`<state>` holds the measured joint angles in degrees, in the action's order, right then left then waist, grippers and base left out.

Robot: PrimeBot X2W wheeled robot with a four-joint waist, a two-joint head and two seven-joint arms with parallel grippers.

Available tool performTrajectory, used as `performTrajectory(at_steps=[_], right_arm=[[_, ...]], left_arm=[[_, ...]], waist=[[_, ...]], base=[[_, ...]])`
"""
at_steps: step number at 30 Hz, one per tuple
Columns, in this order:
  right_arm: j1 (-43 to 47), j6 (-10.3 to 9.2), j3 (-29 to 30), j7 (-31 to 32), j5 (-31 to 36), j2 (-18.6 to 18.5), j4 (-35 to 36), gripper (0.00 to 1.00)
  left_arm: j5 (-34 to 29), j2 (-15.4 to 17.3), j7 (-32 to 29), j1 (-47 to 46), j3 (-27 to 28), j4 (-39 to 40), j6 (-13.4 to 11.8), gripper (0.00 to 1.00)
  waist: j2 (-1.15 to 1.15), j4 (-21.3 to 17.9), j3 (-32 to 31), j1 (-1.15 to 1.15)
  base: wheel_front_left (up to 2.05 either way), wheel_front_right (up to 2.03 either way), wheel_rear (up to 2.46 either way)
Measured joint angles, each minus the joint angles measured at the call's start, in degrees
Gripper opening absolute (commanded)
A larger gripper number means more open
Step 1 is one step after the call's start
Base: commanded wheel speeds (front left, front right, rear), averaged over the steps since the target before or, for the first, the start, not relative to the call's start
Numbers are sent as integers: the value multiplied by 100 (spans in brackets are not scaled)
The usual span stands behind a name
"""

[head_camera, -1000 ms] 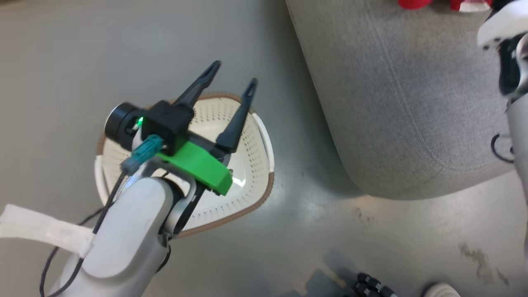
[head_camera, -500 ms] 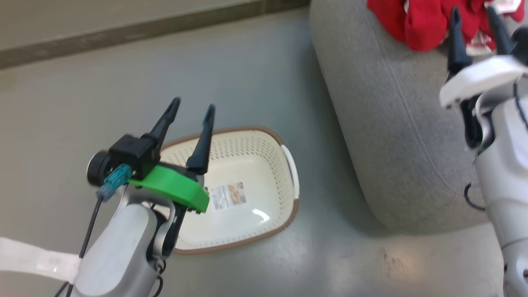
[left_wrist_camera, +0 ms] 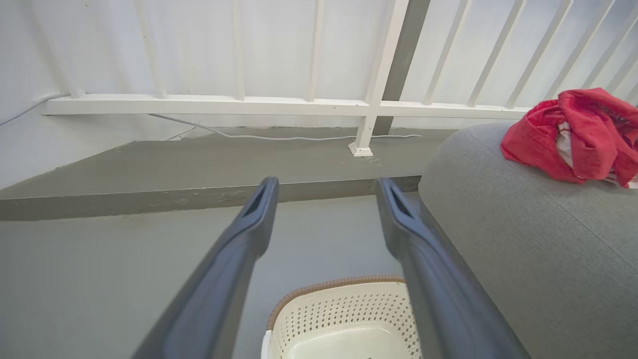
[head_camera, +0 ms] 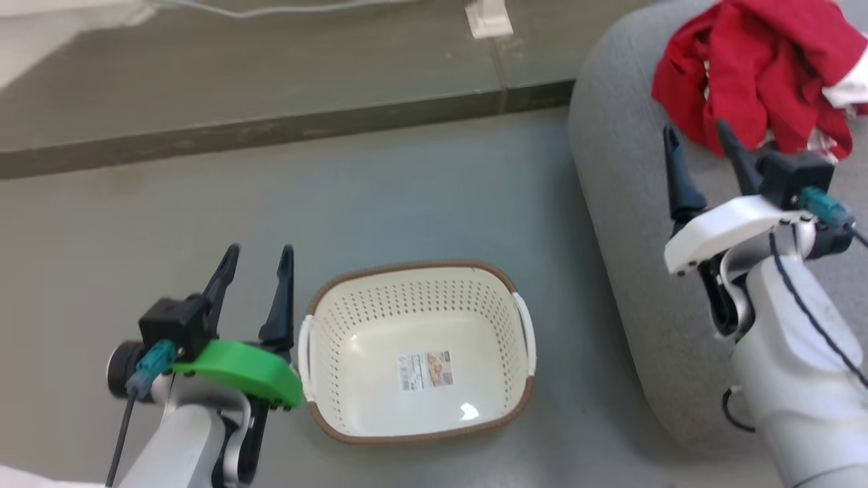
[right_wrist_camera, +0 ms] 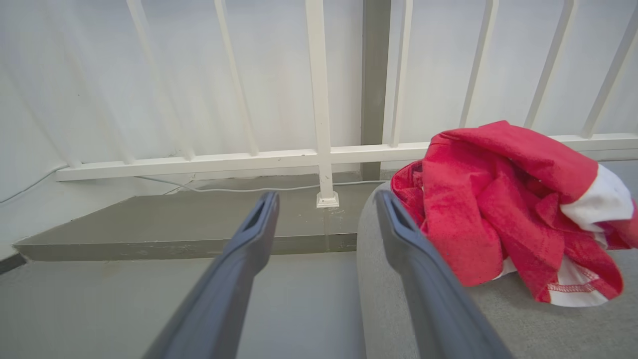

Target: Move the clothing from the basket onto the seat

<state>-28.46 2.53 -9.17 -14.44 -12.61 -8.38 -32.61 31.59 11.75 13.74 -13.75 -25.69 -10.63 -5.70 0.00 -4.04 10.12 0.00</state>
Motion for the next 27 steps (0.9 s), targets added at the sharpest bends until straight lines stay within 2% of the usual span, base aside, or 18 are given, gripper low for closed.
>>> performTrajectory(at_steps=[21, 27], right_arm=[[1646, -25, -122, 1, -41, 382, 611, 100], [1918, -166, -189, 1, -35, 445, 921, 100]], left_arm=[[22, 45, 52, 1489, 913, 168, -115, 100], [-79, 67, 52, 1858, 1210, 477, -135, 100]], waist=[[0, 537, -1104, 0], [0, 521, -1223, 0]], base=[[0, 0, 0], [0, 0, 0]])
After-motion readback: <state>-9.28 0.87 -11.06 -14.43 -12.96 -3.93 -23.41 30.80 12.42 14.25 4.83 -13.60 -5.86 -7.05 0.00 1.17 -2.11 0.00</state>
